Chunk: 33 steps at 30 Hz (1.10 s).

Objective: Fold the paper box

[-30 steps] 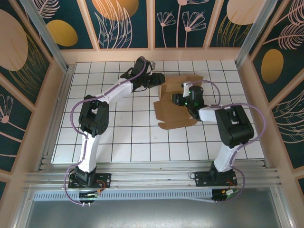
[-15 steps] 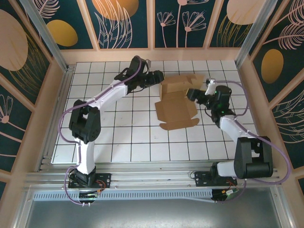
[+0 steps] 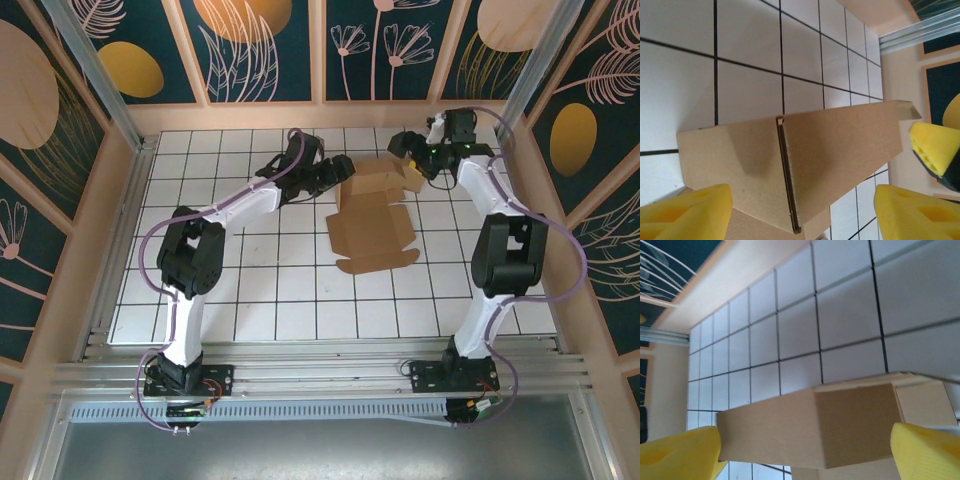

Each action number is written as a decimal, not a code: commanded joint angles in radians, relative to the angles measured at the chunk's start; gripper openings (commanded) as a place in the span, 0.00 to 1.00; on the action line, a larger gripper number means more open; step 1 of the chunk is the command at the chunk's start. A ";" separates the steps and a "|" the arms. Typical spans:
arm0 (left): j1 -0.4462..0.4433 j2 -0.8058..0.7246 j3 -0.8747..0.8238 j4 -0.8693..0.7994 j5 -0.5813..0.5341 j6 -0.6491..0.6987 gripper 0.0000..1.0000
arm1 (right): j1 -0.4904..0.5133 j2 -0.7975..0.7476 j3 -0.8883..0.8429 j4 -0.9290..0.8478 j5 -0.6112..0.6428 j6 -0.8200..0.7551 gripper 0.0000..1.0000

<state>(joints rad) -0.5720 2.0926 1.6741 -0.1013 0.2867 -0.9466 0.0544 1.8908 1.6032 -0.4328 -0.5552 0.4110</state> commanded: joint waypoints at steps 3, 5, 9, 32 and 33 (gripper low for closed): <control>0.001 0.032 0.042 0.011 -0.010 -0.028 0.69 | 0.031 0.060 0.093 -0.082 -0.025 0.010 0.78; 0.000 0.042 0.046 0.014 -0.011 -0.030 0.66 | 0.039 0.079 0.102 -0.069 -0.031 0.017 0.76; 0.000 0.056 0.049 0.018 -0.009 -0.028 0.61 | 0.048 0.102 0.107 -0.047 -0.024 0.026 0.67; 0.000 0.082 0.087 -0.024 -0.012 0.006 0.53 | 0.050 0.051 -0.102 0.178 -0.137 0.173 0.15; 0.000 0.082 0.090 -0.028 -0.019 0.013 0.53 | 0.050 0.046 -0.099 0.168 -0.132 0.164 0.18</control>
<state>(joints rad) -0.5629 2.1536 1.7355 -0.1093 0.2665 -0.9466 0.0914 1.9587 1.5249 -0.2413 -0.6552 0.5720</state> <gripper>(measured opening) 0.530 0.165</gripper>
